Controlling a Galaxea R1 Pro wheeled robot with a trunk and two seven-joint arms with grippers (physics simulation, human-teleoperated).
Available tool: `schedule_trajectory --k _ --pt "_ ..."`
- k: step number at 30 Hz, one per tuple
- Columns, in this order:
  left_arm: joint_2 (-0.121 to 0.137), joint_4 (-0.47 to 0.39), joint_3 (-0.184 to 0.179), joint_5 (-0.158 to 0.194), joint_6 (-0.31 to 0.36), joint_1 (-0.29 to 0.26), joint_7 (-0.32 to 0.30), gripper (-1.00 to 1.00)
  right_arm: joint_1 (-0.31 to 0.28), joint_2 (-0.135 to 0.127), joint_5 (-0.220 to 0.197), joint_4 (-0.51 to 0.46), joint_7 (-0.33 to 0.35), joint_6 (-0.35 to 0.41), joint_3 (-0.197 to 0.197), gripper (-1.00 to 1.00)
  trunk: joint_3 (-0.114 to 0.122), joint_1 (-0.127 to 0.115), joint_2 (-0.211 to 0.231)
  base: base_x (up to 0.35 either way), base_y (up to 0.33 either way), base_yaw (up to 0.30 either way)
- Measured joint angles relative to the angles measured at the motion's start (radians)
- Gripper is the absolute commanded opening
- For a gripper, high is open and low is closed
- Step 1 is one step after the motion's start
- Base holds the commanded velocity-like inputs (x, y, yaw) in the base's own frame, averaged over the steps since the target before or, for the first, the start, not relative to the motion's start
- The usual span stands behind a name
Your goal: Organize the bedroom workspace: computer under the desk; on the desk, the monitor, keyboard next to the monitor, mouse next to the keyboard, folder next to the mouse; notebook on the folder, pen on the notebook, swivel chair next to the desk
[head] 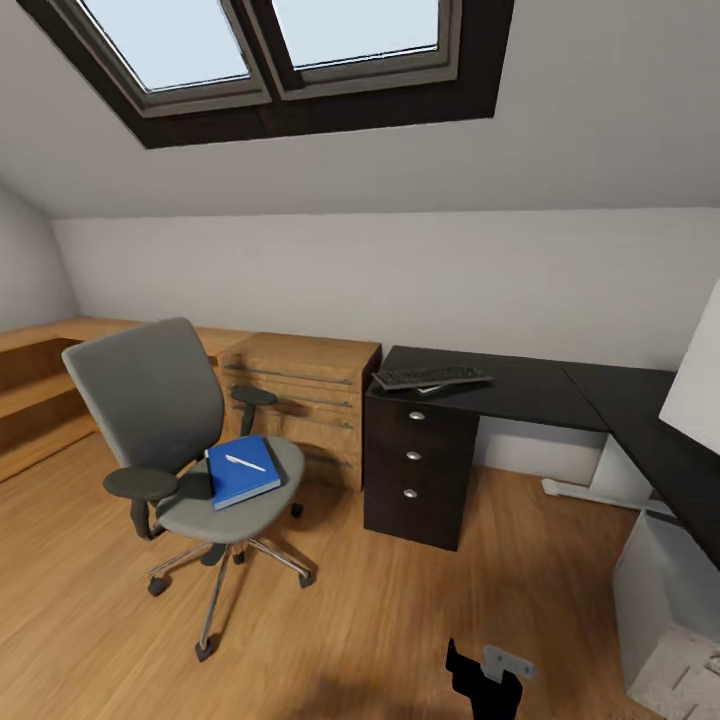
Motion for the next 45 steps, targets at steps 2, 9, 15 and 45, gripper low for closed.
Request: schedule_trajectory --k 2,9,15,45 --pt "-0.001 0.012 0.0 0.0 0.0 0.0 0.0 1.0 0.0 0.0 0.0 0.0 0.0 -0.001 0.0 1.0 0.007 -0.008 0.014 0.0 0.0 -0.245" --pt "-0.026 0.088 0.002 0.0 -0.007 0.0 -0.002 1.0 0.009 0.0 0.01 -0.001 0.0 -0.032 0.0 1.0 0.032 -0.035 0.063 0.0 0.0 -0.248" --pt "-0.03 0.105 0.002 0.002 -0.086 0.0 -0.003 1.0 0.05 0.002 0.084 -0.001 -0.003 -0.207 0.0 1.0 0.055 -0.058 0.105 0.0 0.0 -0.249" --pt "-0.034 0.224 -0.003 -0.003 -0.427 0.0 -0.004 1.0 0.067 0.014 0.137 0.0 -0.01 -0.246 -0.001 1.0 0.155 -0.173 0.315 0.0 0.0 -0.081"
